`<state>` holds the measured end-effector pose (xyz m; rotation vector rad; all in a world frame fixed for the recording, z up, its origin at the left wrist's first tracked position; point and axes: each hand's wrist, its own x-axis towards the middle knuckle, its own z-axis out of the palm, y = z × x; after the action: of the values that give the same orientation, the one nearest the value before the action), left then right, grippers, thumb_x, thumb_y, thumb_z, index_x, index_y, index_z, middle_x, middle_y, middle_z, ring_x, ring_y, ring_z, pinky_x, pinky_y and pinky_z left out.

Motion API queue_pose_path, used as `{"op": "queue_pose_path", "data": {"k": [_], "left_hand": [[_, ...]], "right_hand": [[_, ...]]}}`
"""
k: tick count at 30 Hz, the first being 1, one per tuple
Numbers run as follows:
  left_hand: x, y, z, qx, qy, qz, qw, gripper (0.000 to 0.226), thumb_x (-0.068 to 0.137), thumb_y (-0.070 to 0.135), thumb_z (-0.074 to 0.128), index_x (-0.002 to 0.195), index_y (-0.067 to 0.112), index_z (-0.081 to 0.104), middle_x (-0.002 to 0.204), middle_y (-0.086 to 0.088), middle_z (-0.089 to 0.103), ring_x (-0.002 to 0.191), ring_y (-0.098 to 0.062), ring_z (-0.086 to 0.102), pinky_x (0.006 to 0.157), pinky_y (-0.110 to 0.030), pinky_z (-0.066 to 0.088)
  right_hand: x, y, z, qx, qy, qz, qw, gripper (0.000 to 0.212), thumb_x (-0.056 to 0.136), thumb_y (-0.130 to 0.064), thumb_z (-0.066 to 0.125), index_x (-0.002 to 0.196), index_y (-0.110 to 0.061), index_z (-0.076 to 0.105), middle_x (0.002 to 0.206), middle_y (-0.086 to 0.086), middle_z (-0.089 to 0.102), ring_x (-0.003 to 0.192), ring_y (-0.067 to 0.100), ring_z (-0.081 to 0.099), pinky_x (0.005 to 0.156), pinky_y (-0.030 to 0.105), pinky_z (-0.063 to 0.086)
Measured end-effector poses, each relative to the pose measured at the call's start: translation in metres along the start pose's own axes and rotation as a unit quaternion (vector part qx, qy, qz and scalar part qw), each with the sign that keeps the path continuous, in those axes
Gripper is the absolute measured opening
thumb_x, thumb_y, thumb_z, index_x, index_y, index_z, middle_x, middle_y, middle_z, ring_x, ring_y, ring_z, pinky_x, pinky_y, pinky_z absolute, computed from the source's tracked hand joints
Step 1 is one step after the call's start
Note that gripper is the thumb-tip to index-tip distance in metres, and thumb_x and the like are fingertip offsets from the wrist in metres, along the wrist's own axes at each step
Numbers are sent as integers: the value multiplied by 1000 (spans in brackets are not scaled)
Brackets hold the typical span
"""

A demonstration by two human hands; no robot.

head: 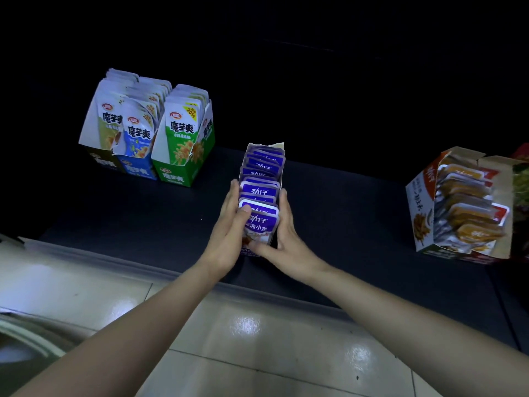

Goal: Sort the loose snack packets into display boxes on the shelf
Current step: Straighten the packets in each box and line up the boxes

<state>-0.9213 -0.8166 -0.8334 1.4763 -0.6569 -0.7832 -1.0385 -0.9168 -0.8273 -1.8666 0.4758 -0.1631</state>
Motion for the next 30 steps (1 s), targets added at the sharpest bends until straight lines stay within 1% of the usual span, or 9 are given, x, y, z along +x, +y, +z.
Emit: {"op": "queue_pose_path", "data": {"k": [4,9,12,16,20,22,25,28,30], "left_hand": [[3,0,1,-16,4,1,1000,76,88,53,47,155,37,15,158,15,24,134,3,39,101,-19,42],[17,7,3,-53,-7,-11,999,86,80,65,50,154,41,13,155,12,34,131,-3,46,108,-32,41],[20,11,5,-46,-4,-9,999,82,83,63,48,154,41,13,154,13,35,131,-1,47,107,-31,41],[29,14,-2,-60,20,-8,998,72,91,59,49,153,44,15,136,29,48,123,5,52,104,-30,42],[33,14,1,-17,-6,-5,1000,72,81,73,51,146,53,24,157,10,31,139,-10,39,114,-45,34],[34,16,2,-7,5,9,1000,65,89,65,47,148,48,25,159,10,28,140,-6,36,114,-36,35],[37,22,3,9,22,33,999,55,100,50,40,151,39,23,161,17,16,138,10,27,107,-12,33],[38,20,5,4,3,22,1000,65,90,62,42,149,47,22,159,23,18,141,1,30,117,-34,30],[41,19,6,-3,-1,20,1000,72,85,66,43,150,44,22,158,25,18,140,1,32,117,-38,31]], "right_hand": [[7,6,-1,-12,1,18,1000,121,80,-22,69,145,-30,-33,155,-10,-34,144,5,-26,123,45,12],[21,4,-4,-14,32,23,999,126,69,-41,73,138,-53,-31,161,-13,-17,150,12,-2,119,52,22],[27,9,-5,-24,40,16,999,126,69,-42,75,145,-46,-26,163,-10,-6,151,15,1,118,56,20],[28,14,-20,-10,32,9,999,134,67,-49,79,142,-44,-32,161,-15,-13,150,10,-4,119,56,18],[44,6,-28,-12,18,-4,1000,139,58,-55,85,142,-53,-26,163,-10,-5,151,20,3,114,62,24],[50,4,-28,-1,20,-2,1000,141,53,-59,88,142,-57,-21,163,-6,3,150,23,10,112,62,28],[54,8,-32,3,19,-13,1000,141,54,-60,88,140,-58,-24,163,-10,-6,150,22,11,111,61,31],[60,7,-38,21,18,-3,1000,141,53,-62,88,140,-59,-23,163,-10,0,148,21,18,110,60,34],[64,3,-39,34,7,3,999,142,51,-61,89,143,-56,-20,162,-8,9,146,20,25,109,57,38]]}}
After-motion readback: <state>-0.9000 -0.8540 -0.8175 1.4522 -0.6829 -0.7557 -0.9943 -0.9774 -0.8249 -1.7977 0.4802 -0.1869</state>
